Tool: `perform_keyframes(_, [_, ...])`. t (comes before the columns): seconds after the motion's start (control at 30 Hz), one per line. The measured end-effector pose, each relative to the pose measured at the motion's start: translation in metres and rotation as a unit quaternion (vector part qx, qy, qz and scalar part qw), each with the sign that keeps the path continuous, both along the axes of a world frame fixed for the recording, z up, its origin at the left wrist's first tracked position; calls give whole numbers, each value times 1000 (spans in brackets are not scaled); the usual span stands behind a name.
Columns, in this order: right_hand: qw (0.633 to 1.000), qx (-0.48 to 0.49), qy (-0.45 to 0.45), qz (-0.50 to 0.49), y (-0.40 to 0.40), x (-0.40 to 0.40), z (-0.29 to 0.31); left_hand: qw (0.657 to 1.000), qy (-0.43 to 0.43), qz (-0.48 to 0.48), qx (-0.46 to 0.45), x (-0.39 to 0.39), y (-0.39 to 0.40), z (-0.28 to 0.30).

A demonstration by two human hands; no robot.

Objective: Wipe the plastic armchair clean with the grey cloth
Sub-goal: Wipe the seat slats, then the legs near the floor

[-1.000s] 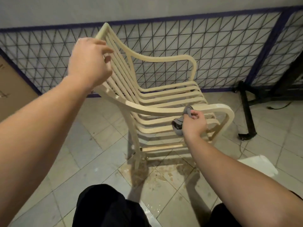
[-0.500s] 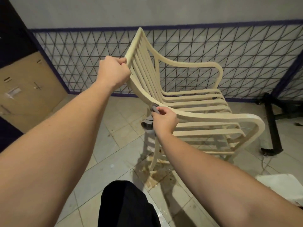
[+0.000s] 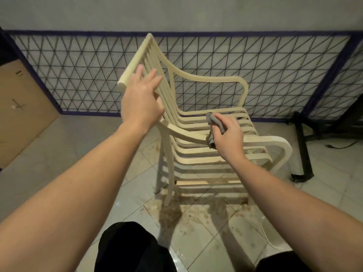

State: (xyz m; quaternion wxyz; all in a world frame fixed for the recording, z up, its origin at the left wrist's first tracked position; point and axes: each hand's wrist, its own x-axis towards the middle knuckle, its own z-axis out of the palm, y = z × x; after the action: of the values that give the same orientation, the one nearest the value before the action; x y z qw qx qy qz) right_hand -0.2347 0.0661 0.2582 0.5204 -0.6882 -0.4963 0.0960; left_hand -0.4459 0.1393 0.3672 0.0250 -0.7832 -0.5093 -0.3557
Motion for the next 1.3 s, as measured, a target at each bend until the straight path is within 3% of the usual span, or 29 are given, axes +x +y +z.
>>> perform_keyframes(0.1, [987,-108,-113,36,-2,43,-17,990,73,-71,-93,42,-7,-35])
perform_keyframes(0.17, [971,-171,-157,56,2,61,-35,968,167,-98,-161,66,-11,-61])
perform_keyframes(0.27, [951,-204,-218,75,6,69,-46,936,287,-126,-161,89,-15,-96])
perform_keyframes(0.4, [918,-162,-333,144,0,55,-56,917,361,-106,-132,99,-13,-118])
perform_keyframes(0.67, [890,-148,-331,277,-24,101,-17,925,361,-79,-92,101,-14,-122])
perform_keyframes(0.83, [970,-164,-132,125,-49,126,28,923,371,-72,-73,97,-8,-124])
perform_keyframes(0.93, [980,-181,-31,74,-48,145,40,919,384,-53,-77,93,-7,-125])
perform_keyframes(1.03, [959,-239,136,70,-47,157,47,911,400,-13,-99,92,-10,-121])
perform_keyframes(1.1, [954,-268,100,92,-48,162,48,901,415,12,-124,101,-12,-111])
perform_keyframes(1.17, [962,-250,-15,110,-46,166,46,900,405,-11,-162,120,-10,-102])
perform_keyframes(1.3, [960,-199,-167,105,-24,162,35,918,268,-97,-277,151,-11,-104])
